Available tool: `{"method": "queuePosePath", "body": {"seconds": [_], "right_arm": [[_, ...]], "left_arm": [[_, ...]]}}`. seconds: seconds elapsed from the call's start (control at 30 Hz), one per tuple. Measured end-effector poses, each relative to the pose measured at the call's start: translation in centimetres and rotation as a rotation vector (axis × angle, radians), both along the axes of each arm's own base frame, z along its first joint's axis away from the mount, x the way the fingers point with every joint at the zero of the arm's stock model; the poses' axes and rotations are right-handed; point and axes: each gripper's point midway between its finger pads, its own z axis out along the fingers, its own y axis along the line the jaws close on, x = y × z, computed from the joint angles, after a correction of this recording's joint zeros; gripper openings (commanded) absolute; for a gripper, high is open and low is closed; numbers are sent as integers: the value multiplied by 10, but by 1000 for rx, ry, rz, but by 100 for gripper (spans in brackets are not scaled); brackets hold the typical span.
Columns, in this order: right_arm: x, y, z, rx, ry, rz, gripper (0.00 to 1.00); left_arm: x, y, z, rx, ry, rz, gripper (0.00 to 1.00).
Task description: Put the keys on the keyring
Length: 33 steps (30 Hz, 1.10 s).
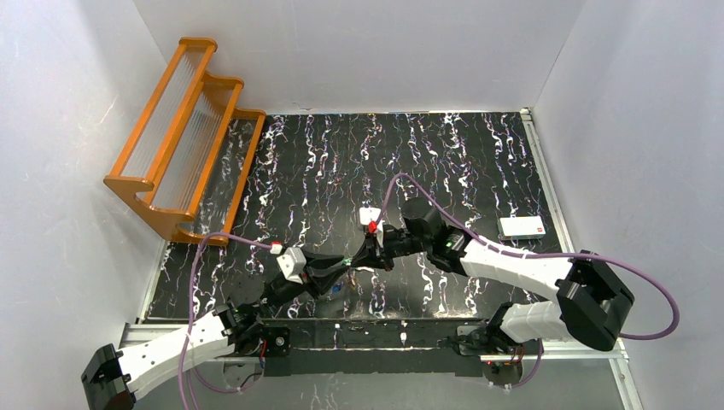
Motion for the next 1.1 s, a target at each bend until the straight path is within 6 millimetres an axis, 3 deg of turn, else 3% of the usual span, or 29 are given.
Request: {"method": "queuePosePath", "body": {"seconds": [0.1,0.3,0.4,0.7,0.9,1.1], "right_arm": [[5,-3,-1,-27,-23,-20,1],[9,-6,2,-43,-56,-42,1],[12,-8,3,-51,-56,-47,1],[36,-14,16,-30,-69,-92,1],[71,-32,25,-16,-61,-175,1],[111,-50,37,-3,-76,-284,1]], "left_arm": [[2,1,3,-11,-8,12,52],[5,2,5,-21,6,33,62],[8,3,5,-22,16,46,96],[13,5,10,-48,46,79,98],[20,11,12,-71,104,134,98],[31,19,28,-70,169,219,98]]}}
